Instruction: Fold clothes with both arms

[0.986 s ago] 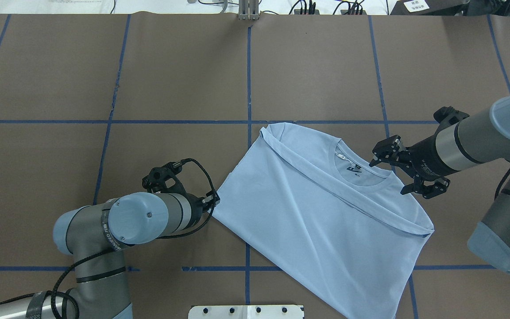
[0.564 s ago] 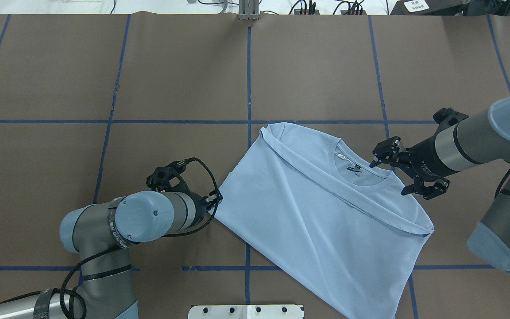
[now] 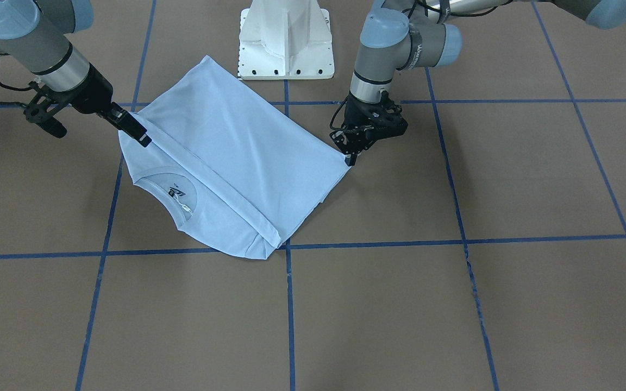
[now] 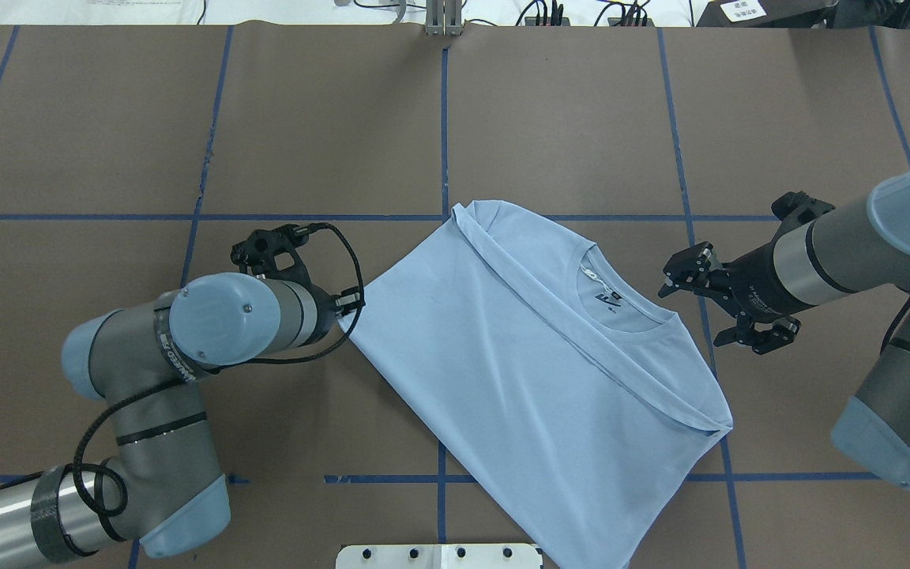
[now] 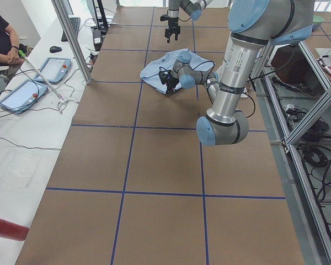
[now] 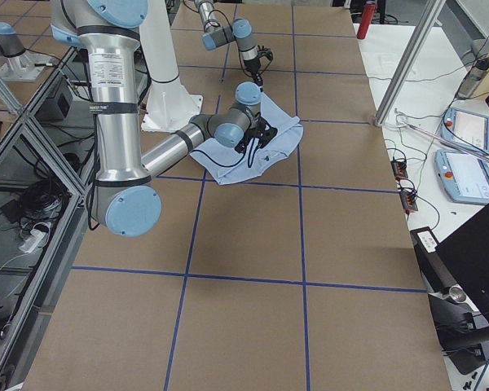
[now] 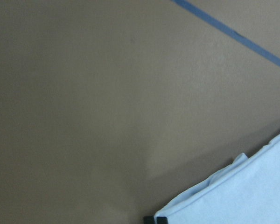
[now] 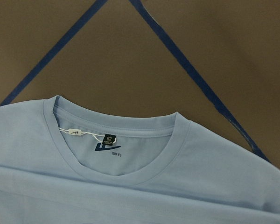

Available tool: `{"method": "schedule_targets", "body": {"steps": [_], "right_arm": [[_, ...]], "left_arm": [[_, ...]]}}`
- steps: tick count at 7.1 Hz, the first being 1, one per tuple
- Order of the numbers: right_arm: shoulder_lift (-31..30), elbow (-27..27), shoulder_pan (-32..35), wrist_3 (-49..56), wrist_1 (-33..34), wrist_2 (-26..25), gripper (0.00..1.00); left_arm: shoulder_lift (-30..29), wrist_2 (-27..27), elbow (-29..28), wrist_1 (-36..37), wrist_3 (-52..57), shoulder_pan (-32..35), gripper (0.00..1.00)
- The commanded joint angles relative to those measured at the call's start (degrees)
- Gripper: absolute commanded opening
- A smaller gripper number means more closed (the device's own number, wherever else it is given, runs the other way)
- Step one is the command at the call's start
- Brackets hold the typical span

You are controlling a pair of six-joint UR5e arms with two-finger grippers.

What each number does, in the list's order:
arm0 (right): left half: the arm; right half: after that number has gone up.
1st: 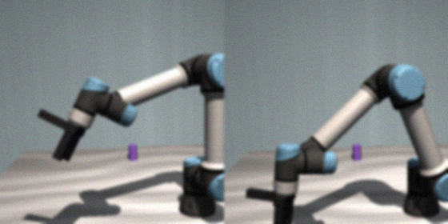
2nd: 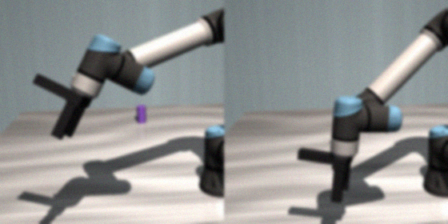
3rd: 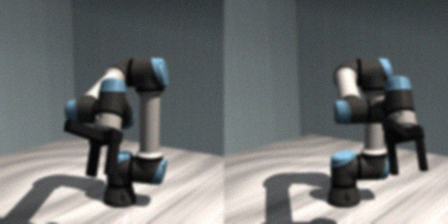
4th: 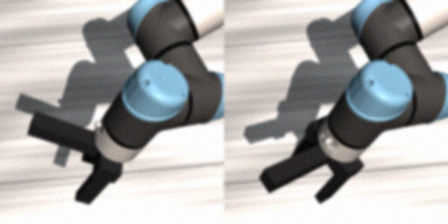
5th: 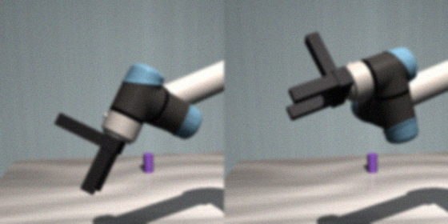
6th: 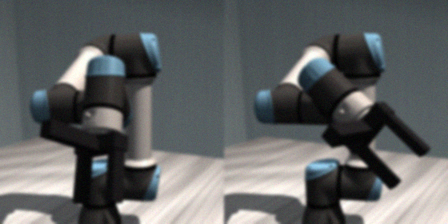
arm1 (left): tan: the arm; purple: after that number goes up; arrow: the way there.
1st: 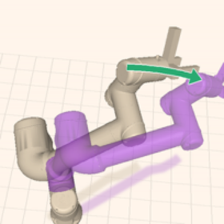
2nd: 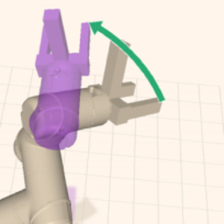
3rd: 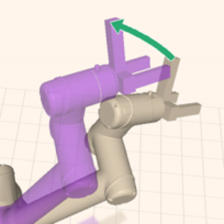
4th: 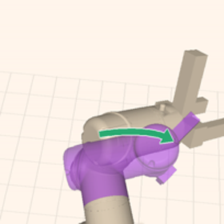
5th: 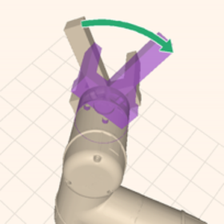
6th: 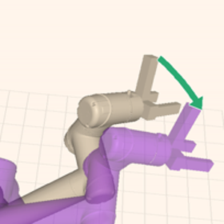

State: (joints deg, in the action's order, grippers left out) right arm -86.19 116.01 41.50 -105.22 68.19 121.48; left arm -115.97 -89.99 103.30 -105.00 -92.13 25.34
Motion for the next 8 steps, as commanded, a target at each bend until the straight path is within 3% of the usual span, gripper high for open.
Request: {"method": "schedule_targets", "body": {"steps": [1, 2, 3, 5, 8], "right_arm": [[2.1, -0.6, -0.1, -0.4, -0.5, -2.3, 1.0], [2.7, -1.0, -0.3, -0.2, -1.0, -2.8, 1.0], [4.8, -1.7, -0.3, -0.6, -0.9, -5.4, 1.0], [5.0, -1.5, -0.4, -0.6, -1.0, -5.4, 1.0], [6.6, -1.2, -1.9, -0.3, -1.0, -7.6, 1.0]], "left_arm": [[-4.0, 0.0, -5.0, -0.5, 3.7, 4.7, 0.0], [-8.4, -0.3, -11.9, -3.5, 3.9, 9.0, 0.0], [-12.7, -1.7, -22.3, -10.9, 7.5, 13.5, 0.0], [-22.8, -5.7, -45.1, -23.9, 9.3, 18.9, 0.0], [-26.3, -6.2, -52.4, -30.3, 9.2, 19.3, 0.0]]}}
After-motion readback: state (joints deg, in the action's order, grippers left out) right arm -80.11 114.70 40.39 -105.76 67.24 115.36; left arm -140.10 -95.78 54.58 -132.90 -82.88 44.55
